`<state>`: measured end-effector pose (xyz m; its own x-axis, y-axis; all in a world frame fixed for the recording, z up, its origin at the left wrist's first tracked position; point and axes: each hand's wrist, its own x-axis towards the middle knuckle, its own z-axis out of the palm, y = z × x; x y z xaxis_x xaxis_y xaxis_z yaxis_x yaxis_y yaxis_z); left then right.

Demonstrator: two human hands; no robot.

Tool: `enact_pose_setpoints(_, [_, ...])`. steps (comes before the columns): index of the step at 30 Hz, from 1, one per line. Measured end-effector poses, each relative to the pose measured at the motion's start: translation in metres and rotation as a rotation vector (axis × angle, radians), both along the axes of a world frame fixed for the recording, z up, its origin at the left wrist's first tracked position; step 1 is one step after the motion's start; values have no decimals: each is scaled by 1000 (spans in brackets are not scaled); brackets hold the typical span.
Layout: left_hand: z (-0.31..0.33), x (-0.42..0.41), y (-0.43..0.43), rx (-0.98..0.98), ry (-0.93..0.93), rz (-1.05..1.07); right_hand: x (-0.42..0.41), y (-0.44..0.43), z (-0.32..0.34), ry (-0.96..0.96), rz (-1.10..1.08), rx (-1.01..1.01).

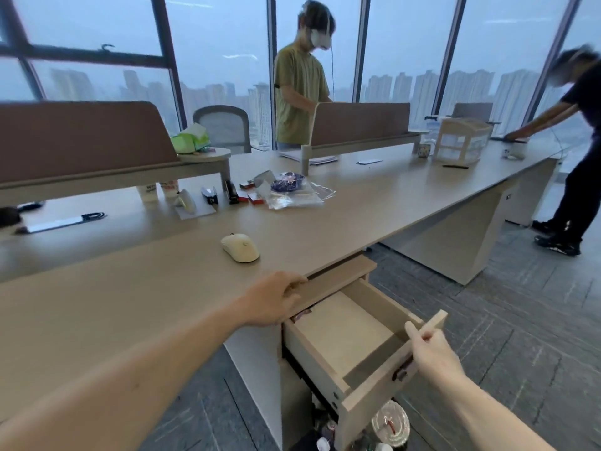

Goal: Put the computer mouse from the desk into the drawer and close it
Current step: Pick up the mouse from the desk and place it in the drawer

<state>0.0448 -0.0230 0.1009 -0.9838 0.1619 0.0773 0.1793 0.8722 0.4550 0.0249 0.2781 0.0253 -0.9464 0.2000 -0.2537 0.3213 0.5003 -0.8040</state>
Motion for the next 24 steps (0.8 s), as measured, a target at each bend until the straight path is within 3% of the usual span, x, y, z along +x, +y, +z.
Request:
enact_pose_setpoints(5, [37, 19, -69, -74, -10, 182, -25, -63, 70, 168, 295, 182])
enact_pose_setpoints(12, [32, 26, -162, -149, -125, 507, -59, -189, 124, 301, 670, 359])
enact_pose_setpoints(18, [14, 20, -192, -248, -180, 658, -81, -286, 130, 424, 899, 529])
enact_pose_setpoints(24, [-12, 18, -198, -274, -98, 730, -111, -332, 109, 475, 941, 585])
